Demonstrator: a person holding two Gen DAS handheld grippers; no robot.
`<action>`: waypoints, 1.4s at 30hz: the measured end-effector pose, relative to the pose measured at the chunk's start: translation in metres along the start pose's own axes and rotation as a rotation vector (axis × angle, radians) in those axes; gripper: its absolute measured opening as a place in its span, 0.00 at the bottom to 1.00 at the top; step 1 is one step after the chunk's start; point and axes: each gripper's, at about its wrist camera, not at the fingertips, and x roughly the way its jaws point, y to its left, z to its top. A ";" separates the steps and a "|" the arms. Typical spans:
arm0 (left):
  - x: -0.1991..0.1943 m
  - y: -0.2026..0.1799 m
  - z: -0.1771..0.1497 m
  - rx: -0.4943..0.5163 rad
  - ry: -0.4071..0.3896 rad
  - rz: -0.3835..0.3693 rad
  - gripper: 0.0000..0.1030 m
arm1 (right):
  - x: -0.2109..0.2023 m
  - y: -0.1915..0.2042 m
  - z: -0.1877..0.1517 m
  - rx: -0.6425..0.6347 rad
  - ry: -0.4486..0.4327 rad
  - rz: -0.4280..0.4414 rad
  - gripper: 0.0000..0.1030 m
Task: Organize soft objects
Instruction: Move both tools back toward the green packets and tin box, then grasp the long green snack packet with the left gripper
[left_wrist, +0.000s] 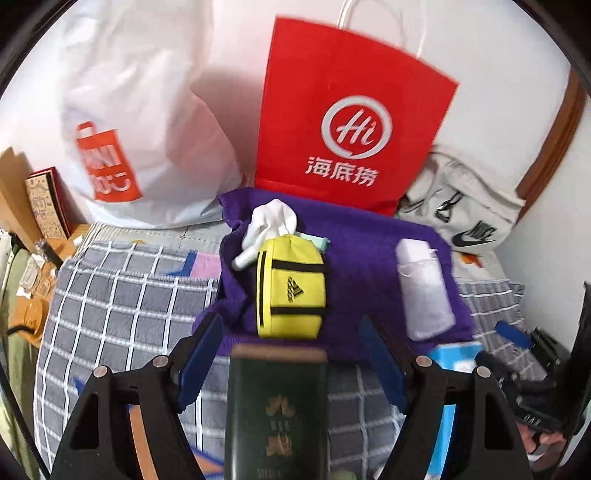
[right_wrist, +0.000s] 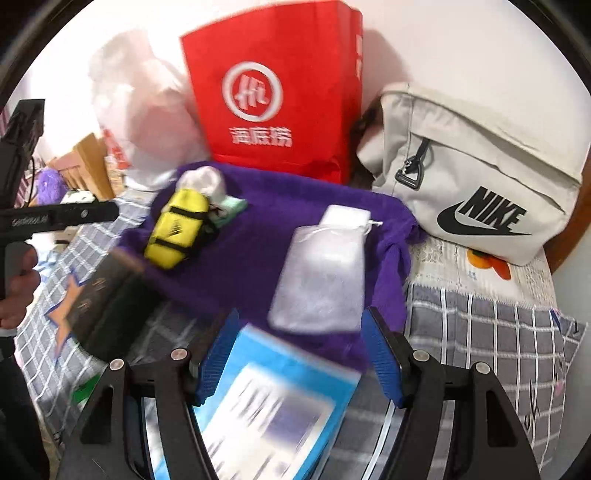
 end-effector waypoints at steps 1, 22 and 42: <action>-0.008 0.001 -0.005 -0.002 -0.006 -0.005 0.73 | -0.008 0.005 -0.005 0.004 -0.009 0.011 0.66; -0.073 0.033 -0.132 -0.074 -0.016 0.023 0.73 | -0.042 0.140 -0.139 -0.313 0.069 0.219 0.49; -0.072 0.056 -0.160 -0.127 0.010 -0.015 0.73 | -0.021 0.160 -0.159 -0.339 0.156 0.242 0.19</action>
